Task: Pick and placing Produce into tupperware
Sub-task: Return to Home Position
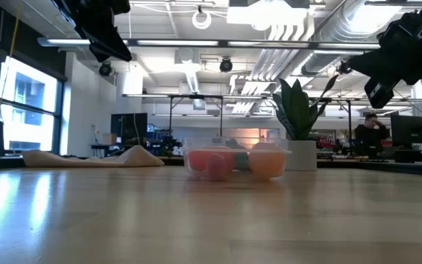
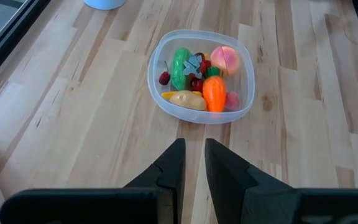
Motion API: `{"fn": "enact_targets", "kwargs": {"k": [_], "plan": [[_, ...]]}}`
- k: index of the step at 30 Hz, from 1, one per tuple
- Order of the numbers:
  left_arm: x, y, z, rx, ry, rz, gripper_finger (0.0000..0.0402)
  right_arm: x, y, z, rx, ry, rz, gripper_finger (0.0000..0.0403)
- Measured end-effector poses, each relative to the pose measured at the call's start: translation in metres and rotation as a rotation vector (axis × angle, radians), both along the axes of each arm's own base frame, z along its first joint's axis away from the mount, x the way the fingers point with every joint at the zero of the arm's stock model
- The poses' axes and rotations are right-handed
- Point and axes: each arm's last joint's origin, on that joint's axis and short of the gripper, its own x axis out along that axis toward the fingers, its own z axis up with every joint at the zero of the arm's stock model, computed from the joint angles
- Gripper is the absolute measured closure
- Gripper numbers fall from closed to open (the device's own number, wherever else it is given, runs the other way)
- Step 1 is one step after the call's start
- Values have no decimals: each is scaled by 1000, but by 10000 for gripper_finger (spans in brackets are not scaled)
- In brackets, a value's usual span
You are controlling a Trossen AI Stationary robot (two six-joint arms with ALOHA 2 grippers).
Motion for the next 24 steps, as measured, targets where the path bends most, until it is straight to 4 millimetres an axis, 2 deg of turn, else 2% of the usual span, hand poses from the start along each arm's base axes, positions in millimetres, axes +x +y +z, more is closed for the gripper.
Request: {"fn": "enact_targets", "kwargs": {"k": [17,24], "plan": [[1,0,1,0,-12,4,350,0,0,0,0,2,0,402],[6,2,8,-30,-117,38,350,0,0,0,0,2,0,402]]}}
